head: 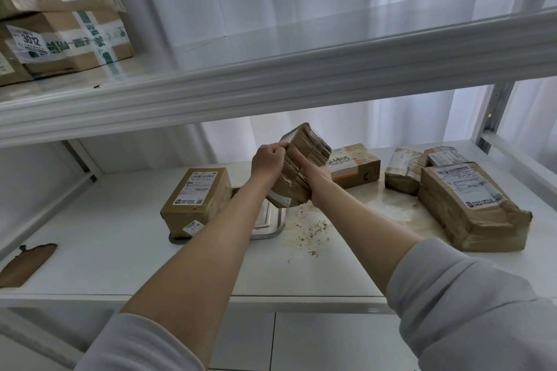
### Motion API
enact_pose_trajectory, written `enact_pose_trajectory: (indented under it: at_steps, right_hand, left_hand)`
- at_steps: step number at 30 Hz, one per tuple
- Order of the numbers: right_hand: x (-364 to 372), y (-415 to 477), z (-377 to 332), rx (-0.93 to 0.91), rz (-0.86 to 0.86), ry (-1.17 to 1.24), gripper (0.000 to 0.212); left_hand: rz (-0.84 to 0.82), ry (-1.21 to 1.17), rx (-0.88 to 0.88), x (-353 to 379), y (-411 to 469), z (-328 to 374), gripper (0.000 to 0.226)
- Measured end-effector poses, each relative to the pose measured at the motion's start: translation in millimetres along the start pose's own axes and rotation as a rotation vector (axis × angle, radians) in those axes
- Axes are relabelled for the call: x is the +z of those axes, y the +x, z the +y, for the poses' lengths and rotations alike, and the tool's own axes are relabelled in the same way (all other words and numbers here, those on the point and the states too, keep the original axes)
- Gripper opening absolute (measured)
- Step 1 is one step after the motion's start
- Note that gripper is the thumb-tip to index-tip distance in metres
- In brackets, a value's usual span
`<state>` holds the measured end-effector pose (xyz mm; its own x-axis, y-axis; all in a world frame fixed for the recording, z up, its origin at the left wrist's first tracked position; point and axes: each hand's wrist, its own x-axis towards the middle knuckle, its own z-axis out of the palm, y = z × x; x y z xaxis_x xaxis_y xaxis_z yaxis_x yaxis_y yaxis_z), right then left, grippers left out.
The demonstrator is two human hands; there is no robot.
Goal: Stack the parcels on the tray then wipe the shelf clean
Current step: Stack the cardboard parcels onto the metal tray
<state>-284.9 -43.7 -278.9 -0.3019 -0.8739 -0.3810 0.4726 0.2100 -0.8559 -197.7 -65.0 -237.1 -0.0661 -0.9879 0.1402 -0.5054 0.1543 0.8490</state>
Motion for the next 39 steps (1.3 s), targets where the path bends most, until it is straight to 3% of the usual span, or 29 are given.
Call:
enact_pose_trajectory:
  at_steps: [2,3,7,11,13,17,20,27,39]
  right_hand:
    - [-0.7,1.7,2.2,0.012,-0.002,0.032,0.120]
    - [-1.8,0.1,0.5,0.017,-0.010,0.051,0.118]
    - [-4.1,-10.4,-6.3,0.047,-0.033,0.015,0.105]
    - [-4.9,-16.6,-6.9,0.035,-0.050,0.012,0.077]
    - [-4.4,-17.2,-7.0,0.035,-0.044,0.006,0.067]
    - [3.1,-10.6,-7.9,0.056,-0.022,0.001,0.056]
    - [15.1,-8.8,-3.5,0.083,-0.049,0.003,0.076]
    - [41.8,-2.0,16.8,0.090,-0.035,-0.117,0.052]
    - [77.0,21.0,54.8,0.115,-0.010,-0.345,0.048]
  left_hand:
    - [-0.027,-0.057,0.001,-0.4,-1.5,3.8,0.042]
    - [-0.045,-0.059,0.000,-0.6,-1.5,3.2,0.042]
    - [-0.094,-0.017,0.049,-0.4,-3.0,-1.9,0.033]
    - [-0.151,0.038,0.104,-5.2,0.5,-6.0,0.040]
    - [-0.096,0.163,0.118,-9.6,3.7,-9.9,0.046]
    - [0.058,0.259,-0.075,-30.5,13.0,-25.6,0.058]
    - [0.047,0.239,-0.185,-48.8,16.7,-36.6,0.057]
    - [0.052,0.180,-0.194,-72.6,16.0,-57.8,0.036]
    - [-0.045,0.277,-0.255,-89.0,32.3,-102.0,0.033]
